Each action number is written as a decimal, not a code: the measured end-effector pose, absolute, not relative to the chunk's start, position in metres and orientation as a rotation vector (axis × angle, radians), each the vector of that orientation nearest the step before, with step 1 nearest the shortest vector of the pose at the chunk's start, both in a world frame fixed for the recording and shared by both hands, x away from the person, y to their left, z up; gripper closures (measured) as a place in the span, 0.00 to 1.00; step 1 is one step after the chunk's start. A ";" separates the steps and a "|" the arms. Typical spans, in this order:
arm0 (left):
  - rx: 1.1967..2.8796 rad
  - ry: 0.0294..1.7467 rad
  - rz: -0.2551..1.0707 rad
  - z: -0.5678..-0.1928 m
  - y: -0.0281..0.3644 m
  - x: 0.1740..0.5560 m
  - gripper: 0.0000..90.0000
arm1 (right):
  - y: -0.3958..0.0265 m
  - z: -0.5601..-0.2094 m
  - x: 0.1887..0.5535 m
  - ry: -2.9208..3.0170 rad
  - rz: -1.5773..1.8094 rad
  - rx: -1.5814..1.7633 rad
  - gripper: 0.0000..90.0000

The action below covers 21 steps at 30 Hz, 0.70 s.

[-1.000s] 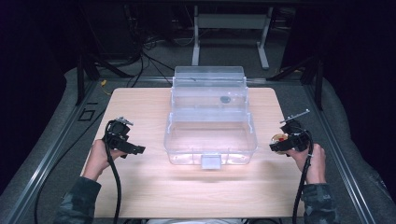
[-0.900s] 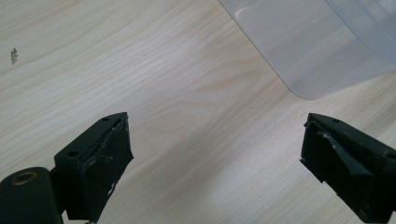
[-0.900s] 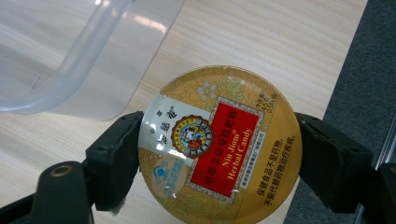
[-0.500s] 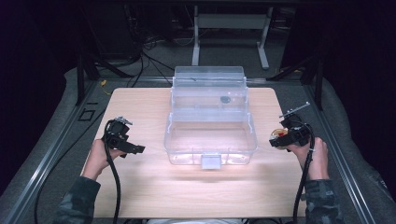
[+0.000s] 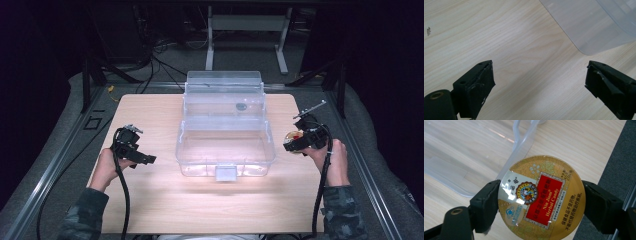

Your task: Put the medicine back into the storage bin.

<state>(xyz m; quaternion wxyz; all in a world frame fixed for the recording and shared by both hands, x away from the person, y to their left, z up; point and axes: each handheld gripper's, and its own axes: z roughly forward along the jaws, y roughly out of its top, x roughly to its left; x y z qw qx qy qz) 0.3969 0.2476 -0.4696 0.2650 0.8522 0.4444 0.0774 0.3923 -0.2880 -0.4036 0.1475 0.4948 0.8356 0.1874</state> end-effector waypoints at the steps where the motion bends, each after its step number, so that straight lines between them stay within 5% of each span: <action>1: 2.300 1.202 0.209 -0.470 0.247 0.397 0.09 | -0.287 -0.404 0.393 2.414 0.560 1.419 0.22; 21: 2.287 1.222 0.204 -0.471 0.250 0.398 0.07 | -0.236 -0.402 0.413 2.499 0.566 1.307 0.22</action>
